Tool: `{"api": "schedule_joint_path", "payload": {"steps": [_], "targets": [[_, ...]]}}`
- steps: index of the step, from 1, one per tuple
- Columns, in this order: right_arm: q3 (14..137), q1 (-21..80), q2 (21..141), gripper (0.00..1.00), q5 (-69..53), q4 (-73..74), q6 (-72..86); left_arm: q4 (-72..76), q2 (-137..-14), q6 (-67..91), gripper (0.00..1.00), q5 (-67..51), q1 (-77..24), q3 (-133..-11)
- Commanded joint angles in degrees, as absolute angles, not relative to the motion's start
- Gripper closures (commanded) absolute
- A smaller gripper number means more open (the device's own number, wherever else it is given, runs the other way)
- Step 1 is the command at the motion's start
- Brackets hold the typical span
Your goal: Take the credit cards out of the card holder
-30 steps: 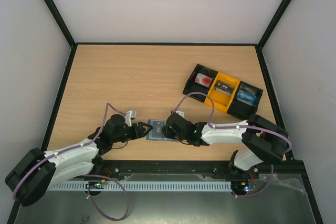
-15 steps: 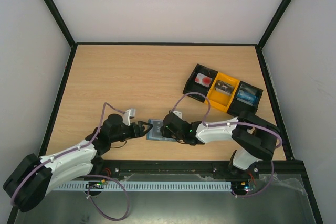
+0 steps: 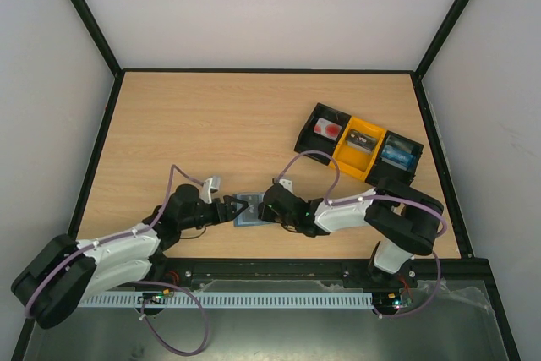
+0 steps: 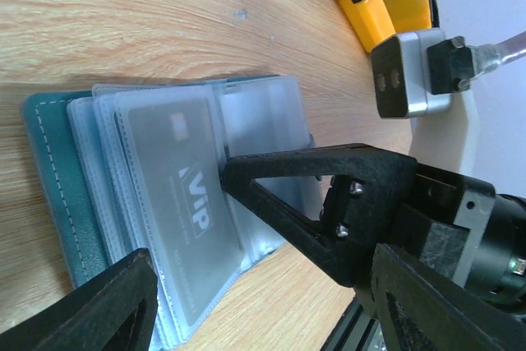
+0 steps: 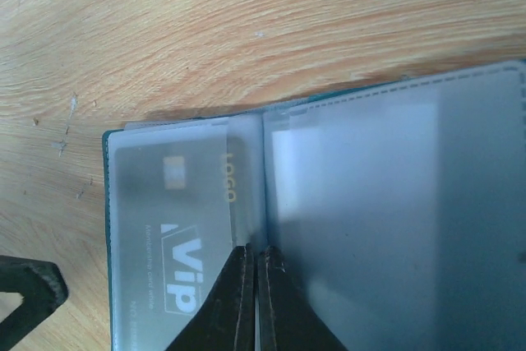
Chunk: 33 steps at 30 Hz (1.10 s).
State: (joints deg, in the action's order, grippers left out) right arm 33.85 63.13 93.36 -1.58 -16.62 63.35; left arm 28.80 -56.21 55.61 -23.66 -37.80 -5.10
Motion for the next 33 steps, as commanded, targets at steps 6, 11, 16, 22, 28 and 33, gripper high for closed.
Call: {"api": "schedule_joint_path", "payload": {"steps": [6, 11, 16, 22, 28, 33], "targets": [[29.2, 63.4, 96.6, 0.98, -5.0, -21.3, 65.5, 35.4, -61.9, 56.3, 0.26, -24.3, -37.3, -6.0], [28.7, 63.4, 97.6, 0.98, -6.1, -22.9, 66.2, 38.6, -63.6, 57.6, 0.25, -24.8, -37.0, -6.0], [28.7, 63.4, 97.8, 0.98, -6.2, -23.4, 66.1, 38.3, -65.3, 56.4, 0.25, -24.2, -36.7, -6.2], [28.4, 63.4, 98.3, 0.98, -6.4, -24.2, 66.6, 37.3, -65.5, 56.0, 0.24, -24.6, -36.5, -6.3], [27.7, 63.4, 98.5, 0.98, -6.7, -25.4, 67.1, 30.8, -61.7, 54.8, 0.2, -23.2, -36.2, -7.3], [28.4, 63.4, 99.1, 0.98, -7.4, -25.0, 67.0, 24.3, -59.8, 52.0, 0.19, -21.6, -35.9, -8.9]]}}
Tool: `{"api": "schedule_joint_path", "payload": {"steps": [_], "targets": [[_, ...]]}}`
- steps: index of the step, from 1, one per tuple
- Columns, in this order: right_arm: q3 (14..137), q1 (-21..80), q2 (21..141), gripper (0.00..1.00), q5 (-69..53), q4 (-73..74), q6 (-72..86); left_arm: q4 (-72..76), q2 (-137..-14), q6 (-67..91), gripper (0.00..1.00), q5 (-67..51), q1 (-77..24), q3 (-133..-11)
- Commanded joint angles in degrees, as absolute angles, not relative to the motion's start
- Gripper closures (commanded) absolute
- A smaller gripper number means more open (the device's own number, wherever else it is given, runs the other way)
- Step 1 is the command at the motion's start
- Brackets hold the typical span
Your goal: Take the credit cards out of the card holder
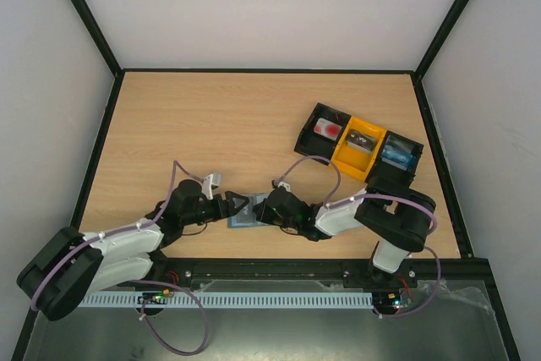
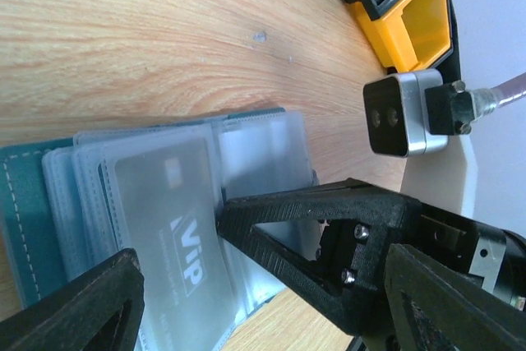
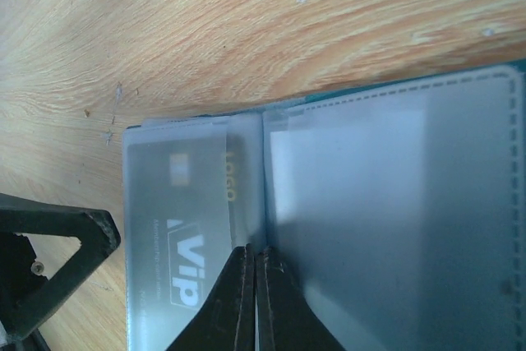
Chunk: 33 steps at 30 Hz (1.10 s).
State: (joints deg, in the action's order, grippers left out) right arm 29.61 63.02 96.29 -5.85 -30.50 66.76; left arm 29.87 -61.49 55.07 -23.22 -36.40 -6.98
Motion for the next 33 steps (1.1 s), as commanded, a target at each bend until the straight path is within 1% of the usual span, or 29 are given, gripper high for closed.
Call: {"api": "schedule_joint_path", "payload": {"steps": [1, 6, 12, 18, 22, 33], "targets": [[28.5, 63.4, 99.1, 0.98, -7.4, -24.9, 66.9, 24.3, -59.5, 52.0, 0.19, -21.3, -35.9, -8.7], [28.9, 63.4, 99.2, 0.98, -8.0, -25.5, 66.9, 26.2, -58.3, 52.9, 0.18, -23.8, -35.3, -7.6], [25.9, 63.4, 99.8, 0.98, -11.0, -32.1, 69.0, 24.4, -55.7, 53.0, 0.16, -23.8, -34.4, -7.4], [25.1, 63.4, 100.7, 0.98, -11.6, -33.7, 69.6, 29.6, -56.5, 54.7, 0.13, -26.2, -33.7, -5.2], [25.6, 63.4, 100.7, 0.98, -10.8, -33.0, 69.7, 30.1, -57.5, 53.9, 0.13, -27.3, -33.4, -5.4], [24.8, 63.4, 100.3, 0.98, -10.7, -34.0, 70.6, 27.8, -57.6, 53.6, 0.11, -25.2, -33.4, -5.4]]}}
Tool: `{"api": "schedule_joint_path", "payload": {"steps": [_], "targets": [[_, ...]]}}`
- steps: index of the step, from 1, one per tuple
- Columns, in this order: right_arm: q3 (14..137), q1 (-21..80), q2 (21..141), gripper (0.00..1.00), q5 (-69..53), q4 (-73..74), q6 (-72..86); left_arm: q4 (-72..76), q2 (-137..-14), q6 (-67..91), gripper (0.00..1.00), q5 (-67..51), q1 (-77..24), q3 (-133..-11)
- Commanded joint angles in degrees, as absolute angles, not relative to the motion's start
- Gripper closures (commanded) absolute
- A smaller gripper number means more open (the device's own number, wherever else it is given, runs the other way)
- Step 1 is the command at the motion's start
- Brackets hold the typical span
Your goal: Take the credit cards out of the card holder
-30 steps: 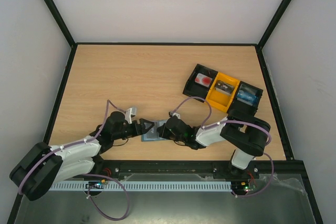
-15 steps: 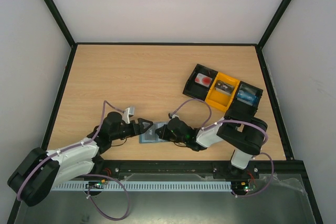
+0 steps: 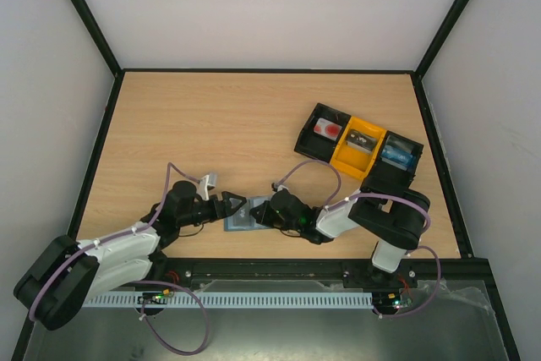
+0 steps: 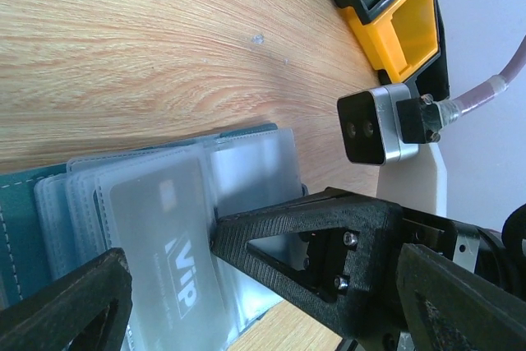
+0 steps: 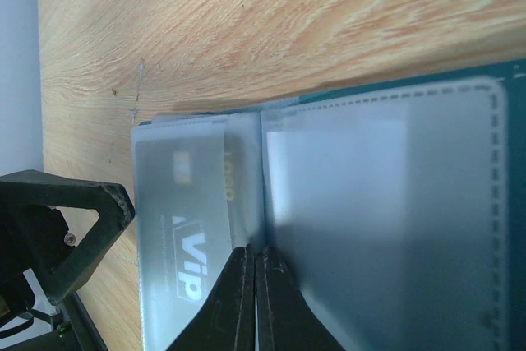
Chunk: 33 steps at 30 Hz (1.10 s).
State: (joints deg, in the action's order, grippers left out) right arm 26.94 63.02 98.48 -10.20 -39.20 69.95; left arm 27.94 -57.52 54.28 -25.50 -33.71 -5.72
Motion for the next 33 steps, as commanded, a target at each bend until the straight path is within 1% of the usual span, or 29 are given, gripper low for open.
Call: {"api": "schedule_joint_path", "payload": {"steps": [1, 12, 28, 33], "targets": [[24.8, 63.4, 100.5, 0.98, -10.9, -34.2, 70.6, 27.7, -57.6, 53.6, 0.11, -25.4, -33.4, -5.4], [25.1, 63.4, 100.4, 0.98, -11.0, -33.2, 69.9, 23.0, -54.0, 52.8, 0.1, -23.5, -33.4, -5.2], [26.2, 63.4, 101.0, 0.98, -11.1, -32.1, 69.8, 28.6, -58.8, 53.1, 0.09, -27.5, -33.4, -5.7], [26.3, 63.4, 100.8, 0.98, -11.0, -31.9, 69.6, 28.4, -58.5, 53.2, 0.09, -28.3, -33.4, -6.5]]}}
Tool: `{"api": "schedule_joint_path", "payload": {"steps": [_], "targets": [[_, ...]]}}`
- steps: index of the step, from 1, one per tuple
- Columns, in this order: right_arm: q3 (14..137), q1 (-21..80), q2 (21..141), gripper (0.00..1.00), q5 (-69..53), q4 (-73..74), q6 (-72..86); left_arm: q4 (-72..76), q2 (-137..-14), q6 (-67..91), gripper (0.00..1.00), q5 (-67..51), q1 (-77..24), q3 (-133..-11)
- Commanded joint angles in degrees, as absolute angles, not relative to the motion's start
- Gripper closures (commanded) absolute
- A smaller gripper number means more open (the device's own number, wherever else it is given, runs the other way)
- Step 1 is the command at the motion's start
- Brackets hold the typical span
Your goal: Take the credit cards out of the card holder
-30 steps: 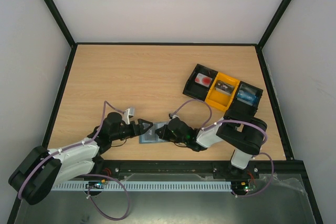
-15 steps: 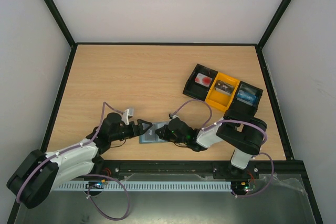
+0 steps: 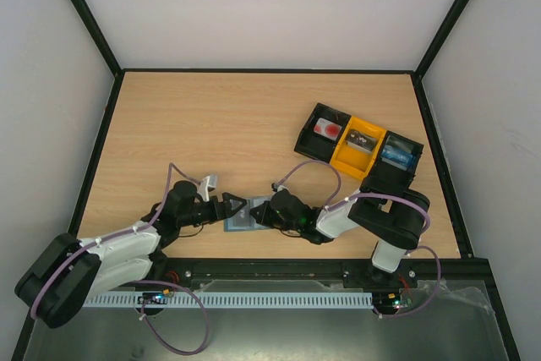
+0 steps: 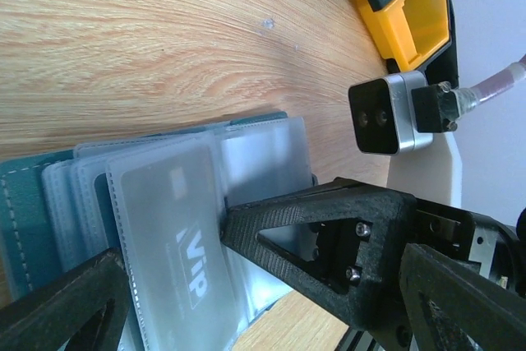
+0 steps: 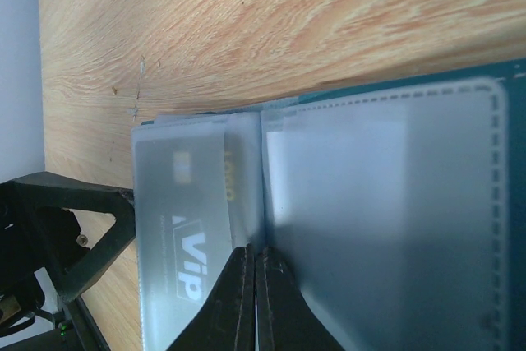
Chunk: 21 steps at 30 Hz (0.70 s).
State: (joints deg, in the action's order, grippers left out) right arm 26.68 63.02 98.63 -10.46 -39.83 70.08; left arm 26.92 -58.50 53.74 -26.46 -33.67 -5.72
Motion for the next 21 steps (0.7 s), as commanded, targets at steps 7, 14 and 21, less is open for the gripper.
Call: {"api": "schedule_joint_path", "payload": {"steps": [7, 14, 21], "targets": [[26.3, 63.4, 100.9, 0.98, -11.0, -31.9, 69.7, 27.9, -57.3, 53.3, 0.09, -28.4, -33.5, -6.5], [26.1, 63.4, 100.6, 0.98, -11.4, -32.5, 69.9, 29.7, -58.3, 54.5, 0.1, -30.2, -33.5, -6.5], [26.0, 63.4, 100.2, 0.98, -11.8, -33.3, 70.0, 29.9, -58.2, 54.8, 0.11, -30.4, -33.5, -6.8]]}}
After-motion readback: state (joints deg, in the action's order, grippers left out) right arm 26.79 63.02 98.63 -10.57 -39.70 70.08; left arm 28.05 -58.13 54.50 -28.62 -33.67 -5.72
